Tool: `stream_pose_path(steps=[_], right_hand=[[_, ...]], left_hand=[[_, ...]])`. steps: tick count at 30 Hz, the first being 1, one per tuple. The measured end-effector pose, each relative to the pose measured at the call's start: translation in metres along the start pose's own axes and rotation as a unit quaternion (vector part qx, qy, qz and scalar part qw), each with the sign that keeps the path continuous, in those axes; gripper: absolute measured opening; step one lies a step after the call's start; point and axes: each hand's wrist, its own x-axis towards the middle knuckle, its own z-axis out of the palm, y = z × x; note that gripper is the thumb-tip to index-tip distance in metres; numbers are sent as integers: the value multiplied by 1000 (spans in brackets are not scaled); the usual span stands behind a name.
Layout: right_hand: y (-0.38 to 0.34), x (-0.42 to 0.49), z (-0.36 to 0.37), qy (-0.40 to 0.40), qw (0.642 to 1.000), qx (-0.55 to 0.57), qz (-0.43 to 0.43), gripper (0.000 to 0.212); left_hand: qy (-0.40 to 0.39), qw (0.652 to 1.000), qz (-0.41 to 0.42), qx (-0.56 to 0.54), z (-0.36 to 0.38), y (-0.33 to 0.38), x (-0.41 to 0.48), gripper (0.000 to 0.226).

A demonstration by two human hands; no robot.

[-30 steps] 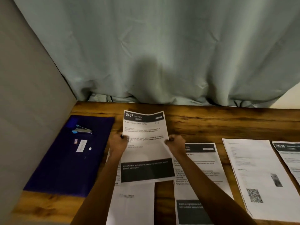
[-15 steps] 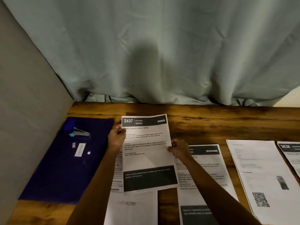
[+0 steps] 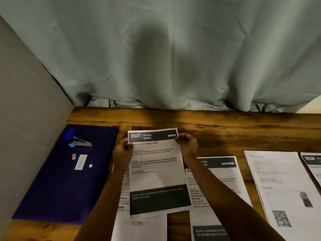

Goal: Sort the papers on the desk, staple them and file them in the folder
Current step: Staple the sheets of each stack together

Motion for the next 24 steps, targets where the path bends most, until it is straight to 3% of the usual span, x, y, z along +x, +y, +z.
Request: stream_pose_path(steps=[3, 6, 9, 11, 15, 19, 24], right_hand=[[5, -1, 3, 14, 1000, -3, -26, 20], [8, -1, 6, 22, 999, -11, -36, 15], [10, 0, 8, 23, 998, -16, -48, 10], [12, -1, 7, 22, 997, -28, -66, 10], [20, -9, 2, -13, 986, -61, -154, 8], [37, -18, -6, -88, 955, -140, -248, 10], [43, -25, -7, -124, 927, -189, -300, 14]], left_hand=[[29, 990, 132, 28, 12, -7, -4, 64], [-46, 954, 233, 185, 37, -18, -11, 96], [-135, 900, 278, 307, 62, -36, -11, 89], [-145, 890, 281, 328, 71, -46, -10, 86], [-131, 904, 267, 306, 76, -49, -9, 84], [-132, 945, 239, 181, 71, -38, -11, 79], [-178, 928, 271, 186, 63, -41, -10, 84]])
